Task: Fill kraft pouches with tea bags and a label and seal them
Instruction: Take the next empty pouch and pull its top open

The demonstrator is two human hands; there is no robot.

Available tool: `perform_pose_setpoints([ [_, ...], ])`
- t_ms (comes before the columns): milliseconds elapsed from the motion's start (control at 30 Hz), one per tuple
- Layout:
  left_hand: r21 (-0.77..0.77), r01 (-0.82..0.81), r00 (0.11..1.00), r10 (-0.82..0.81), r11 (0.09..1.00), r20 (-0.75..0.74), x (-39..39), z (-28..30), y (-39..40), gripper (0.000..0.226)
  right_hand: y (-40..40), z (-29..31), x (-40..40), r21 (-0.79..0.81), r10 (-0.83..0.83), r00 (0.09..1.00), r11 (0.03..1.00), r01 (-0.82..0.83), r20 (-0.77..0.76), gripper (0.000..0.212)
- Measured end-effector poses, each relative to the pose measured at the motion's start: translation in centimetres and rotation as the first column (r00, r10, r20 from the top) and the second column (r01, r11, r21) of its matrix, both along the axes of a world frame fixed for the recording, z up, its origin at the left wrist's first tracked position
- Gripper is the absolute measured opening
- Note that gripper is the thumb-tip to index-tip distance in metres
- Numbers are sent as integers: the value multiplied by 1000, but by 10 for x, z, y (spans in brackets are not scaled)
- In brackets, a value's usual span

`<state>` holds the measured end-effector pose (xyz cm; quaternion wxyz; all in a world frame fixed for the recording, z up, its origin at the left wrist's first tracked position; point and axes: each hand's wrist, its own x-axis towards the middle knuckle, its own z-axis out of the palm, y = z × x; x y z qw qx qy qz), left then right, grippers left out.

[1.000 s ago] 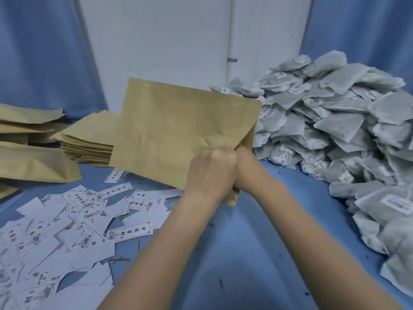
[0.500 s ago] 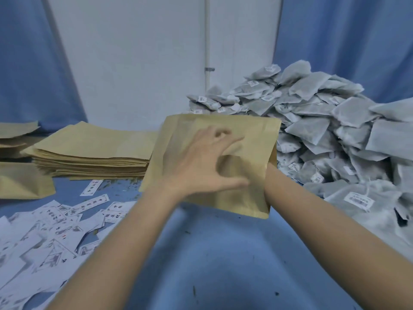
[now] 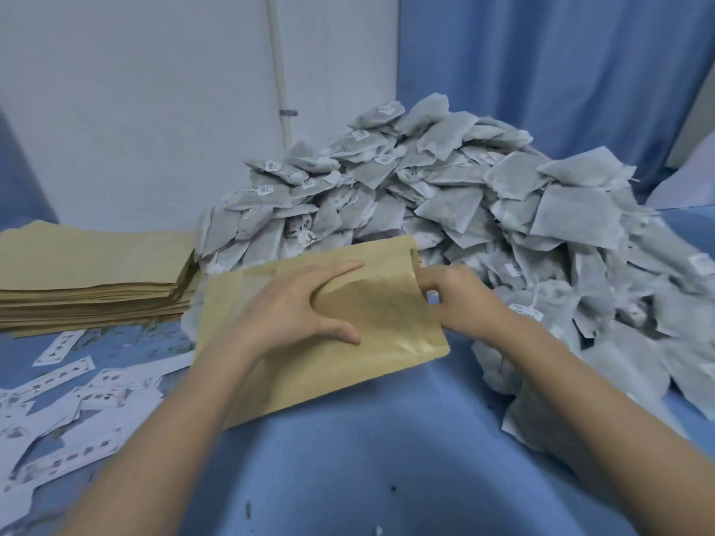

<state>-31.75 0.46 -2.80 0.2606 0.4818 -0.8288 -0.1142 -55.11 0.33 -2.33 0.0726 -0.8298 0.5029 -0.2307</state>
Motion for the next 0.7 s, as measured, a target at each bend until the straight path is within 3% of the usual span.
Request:
perform_pose_setpoints([
  [67,31,-12,997,14,999,-71,-7,-7,-4,88,6,-3,-34,-45,-169,984,984,171,49,23],
  [100,47,-17,997,21,999,-77,-10,-10,-6,89,8,-4,-50,-59,-294,956,954,294,3,27],
  [200,99,-42,997,47,994,-56,-21,-17,-9,94,6,-10,-81,-99,-638,719,763,639,-278,41],
  [267,119,-42,997,49,992,-54,-28,-20,-9,94,7,-14,-85,-32,-705,614,665,746,-354,54],
  [433,137,-48,997,54,989,-47,-42,-24,-6,95,-3,-23,-79,60,-735,607,621,781,-302,67],
  [500,156,-62,996,70,986,-50,-43,-24,-5,95,-6,-23,-80,93,-731,651,648,756,-205,64],
  [567,159,-68,996,75,985,-41,-42,-23,-4,94,-7,-23,-80,82,-725,688,687,722,17,55],
  [633,149,-70,996,77,986,-43,-42,-22,-4,93,-7,-23,-76,55,-671,644,707,705,367,57],
  [700,131,-88,994,96,988,-59,-40,-22,-5,92,-8,-21,-68,45,-522,532,740,671,667,59],
])
